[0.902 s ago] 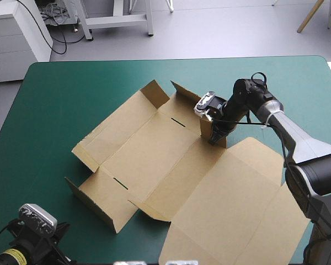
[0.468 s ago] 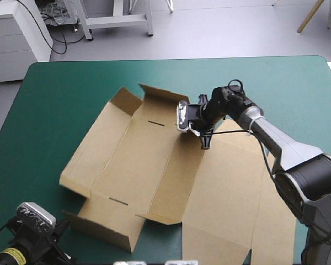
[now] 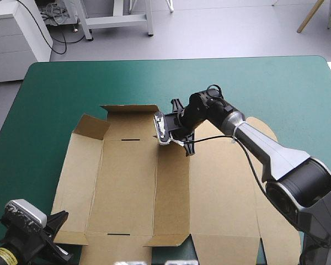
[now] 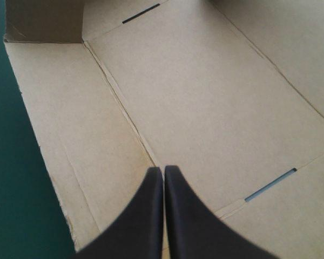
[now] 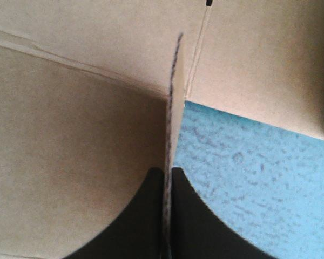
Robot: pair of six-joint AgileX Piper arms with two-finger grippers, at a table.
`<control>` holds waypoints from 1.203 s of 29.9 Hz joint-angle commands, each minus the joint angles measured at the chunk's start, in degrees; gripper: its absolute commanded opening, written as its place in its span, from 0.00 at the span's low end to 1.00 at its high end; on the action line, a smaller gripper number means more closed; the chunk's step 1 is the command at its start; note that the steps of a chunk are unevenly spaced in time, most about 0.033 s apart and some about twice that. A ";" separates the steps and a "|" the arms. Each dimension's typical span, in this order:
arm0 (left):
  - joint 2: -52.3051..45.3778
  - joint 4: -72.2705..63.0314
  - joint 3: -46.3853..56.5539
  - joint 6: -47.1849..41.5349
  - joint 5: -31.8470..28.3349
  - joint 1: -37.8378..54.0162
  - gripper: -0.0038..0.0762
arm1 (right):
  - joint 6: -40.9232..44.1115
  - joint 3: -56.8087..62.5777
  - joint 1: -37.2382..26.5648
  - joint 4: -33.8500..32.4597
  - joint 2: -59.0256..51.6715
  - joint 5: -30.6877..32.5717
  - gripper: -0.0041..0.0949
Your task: Fold the box
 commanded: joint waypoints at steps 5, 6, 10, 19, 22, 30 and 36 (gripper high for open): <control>0.69 0.65 -1.99 -0.49 -2.81 -0.09 0.04 | 1.77 -1.90 0.16 4.37 -3.26 3.45 0.02; 0.69 0.78 -1.99 -0.49 -2.81 -0.09 0.04 | 1.77 -1.90 0.16 4.80 -3.26 4.21 0.02; 0.69 1.02 -1.99 -0.49 -2.81 -0.09 0.04 | 2.52 -1.90 0.16 5.13 -3.26 5.74 0.02; 0.69 1.02 -1.99 -0.49 -2.81 -0.09 0.04 | 10.85 -1.90 0.16 0.70 -3.37 1.22 0.31; 0.69 1.02 -1.99 -0.49 -2.81 -0.09 0.04 | 14.30 -1.90 0.16 -2.25 -3.47 1.14 0.48; 0.69 1.27 -1.99 -0.49 -2.81 -0.09 0.04 | 32.22 -2.33 0.16 -18.20 -4.37 1.14 0.43; 0.69 1.27 -1.99 -0.49 -2.81 -0.09 0.04 | 46.15 -2.33 -0.85 -33.38 -6.95 2.47 0.32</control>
